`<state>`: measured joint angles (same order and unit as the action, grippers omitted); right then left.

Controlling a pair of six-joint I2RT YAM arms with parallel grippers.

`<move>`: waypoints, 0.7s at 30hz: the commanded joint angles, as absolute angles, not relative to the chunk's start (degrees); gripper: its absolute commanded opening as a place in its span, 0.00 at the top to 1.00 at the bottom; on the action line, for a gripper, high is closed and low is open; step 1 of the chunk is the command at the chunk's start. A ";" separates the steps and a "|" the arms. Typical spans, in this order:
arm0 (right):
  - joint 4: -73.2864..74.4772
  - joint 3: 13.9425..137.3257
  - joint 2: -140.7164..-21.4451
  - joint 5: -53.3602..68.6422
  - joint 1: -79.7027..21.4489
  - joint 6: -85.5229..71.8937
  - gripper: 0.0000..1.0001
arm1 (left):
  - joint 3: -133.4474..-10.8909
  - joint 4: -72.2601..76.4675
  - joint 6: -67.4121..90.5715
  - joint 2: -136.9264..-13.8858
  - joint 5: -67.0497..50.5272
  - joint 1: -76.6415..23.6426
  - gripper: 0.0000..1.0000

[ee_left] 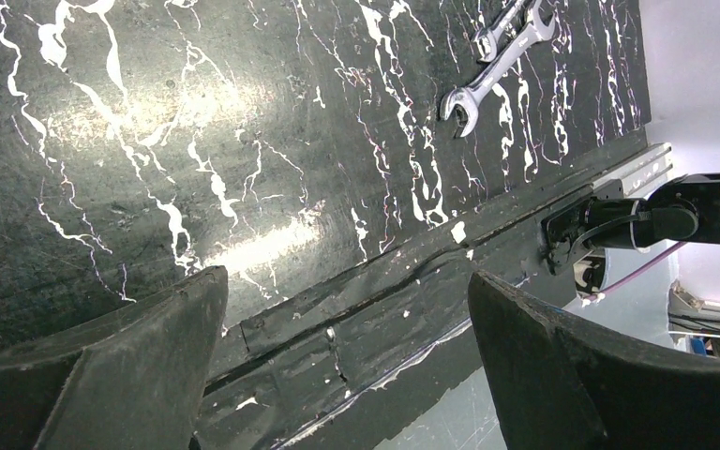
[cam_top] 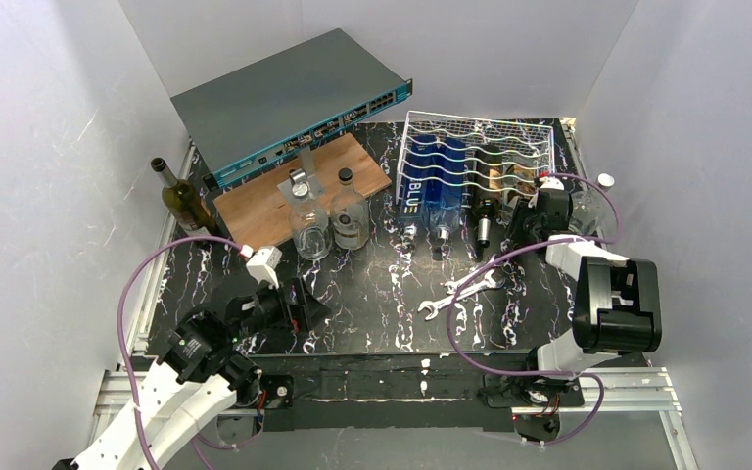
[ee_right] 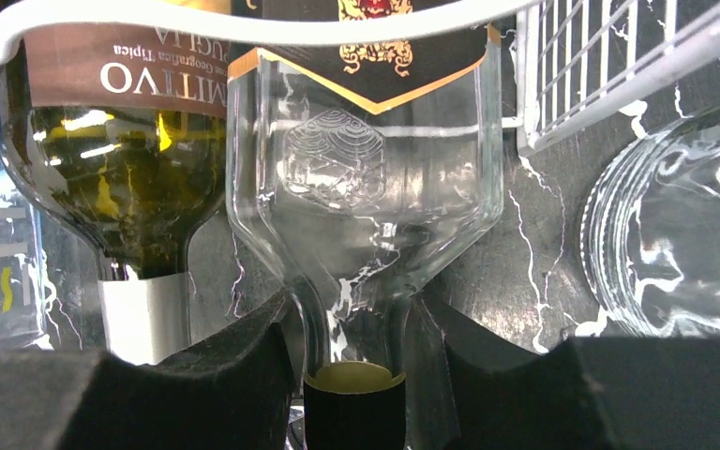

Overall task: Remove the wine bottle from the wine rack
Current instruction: Pick up the wine bottle from the wine rack.

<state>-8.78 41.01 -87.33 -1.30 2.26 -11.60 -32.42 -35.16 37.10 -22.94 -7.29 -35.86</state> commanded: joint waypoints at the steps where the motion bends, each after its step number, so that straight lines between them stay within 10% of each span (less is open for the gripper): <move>1: -9.40 40.39 -82.60 -1.15 2.64 -10.14 0.99 | -33.49 -38.22 36.75 -20.84 -5.68 -36.04 0.01; 21: 4.12 42.99 -75.19 -1.56 2.63 -5.71 0.99 | -33.56 -38.19 36.60 -20.48 -5.95 -35.99 0.00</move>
<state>3.46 39.97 -78.59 -1.54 2.42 -7.94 -32.42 -37.56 37.08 -20.78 -6.48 -35.86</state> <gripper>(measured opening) 0.458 0.992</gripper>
